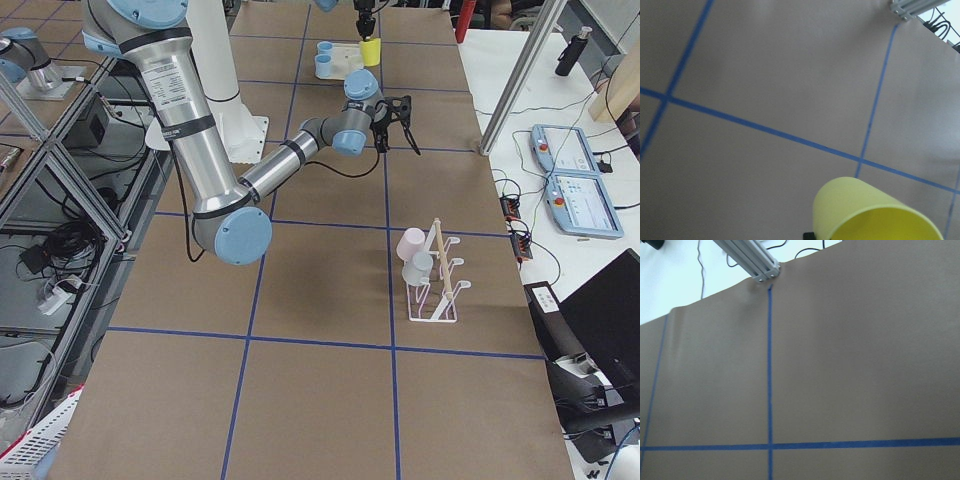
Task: Transfer IKEA cup to right arm and place on rack
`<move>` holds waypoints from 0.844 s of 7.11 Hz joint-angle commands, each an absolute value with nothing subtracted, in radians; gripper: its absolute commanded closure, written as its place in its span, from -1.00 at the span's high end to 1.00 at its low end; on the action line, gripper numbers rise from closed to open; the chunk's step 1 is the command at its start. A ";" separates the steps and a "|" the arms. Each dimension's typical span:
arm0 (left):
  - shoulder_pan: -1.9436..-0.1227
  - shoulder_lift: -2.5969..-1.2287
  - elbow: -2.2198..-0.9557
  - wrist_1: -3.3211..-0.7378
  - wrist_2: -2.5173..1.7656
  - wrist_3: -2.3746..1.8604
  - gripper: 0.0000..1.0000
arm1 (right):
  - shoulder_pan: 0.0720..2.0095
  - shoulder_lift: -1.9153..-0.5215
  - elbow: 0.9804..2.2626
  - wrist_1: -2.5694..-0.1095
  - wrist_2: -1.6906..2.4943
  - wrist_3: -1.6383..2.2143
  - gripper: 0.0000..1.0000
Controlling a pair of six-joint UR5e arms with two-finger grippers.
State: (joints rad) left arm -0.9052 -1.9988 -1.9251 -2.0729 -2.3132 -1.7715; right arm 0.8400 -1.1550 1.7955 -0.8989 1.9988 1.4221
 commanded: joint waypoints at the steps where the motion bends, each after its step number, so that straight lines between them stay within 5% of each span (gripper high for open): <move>1: -0.813 -2.143 -1.902 -2.185 -2.310 -2.147 -1.00 | 0.795 -1.124 1.793 -0.621 1.990 1.694 0.96; 6: -0.784 -2.125 -1.888 -2.532 -2.194 -2.414 -1.00 | 0.785 -1.108 1.790 -0.088 1.885 2.117 0.93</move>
State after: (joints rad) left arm -0.7849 -2.1270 -1.9007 -2.4267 -2.2284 -2.3010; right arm 0.7860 -1.1081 1.7917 -0.1783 1.9160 2.0643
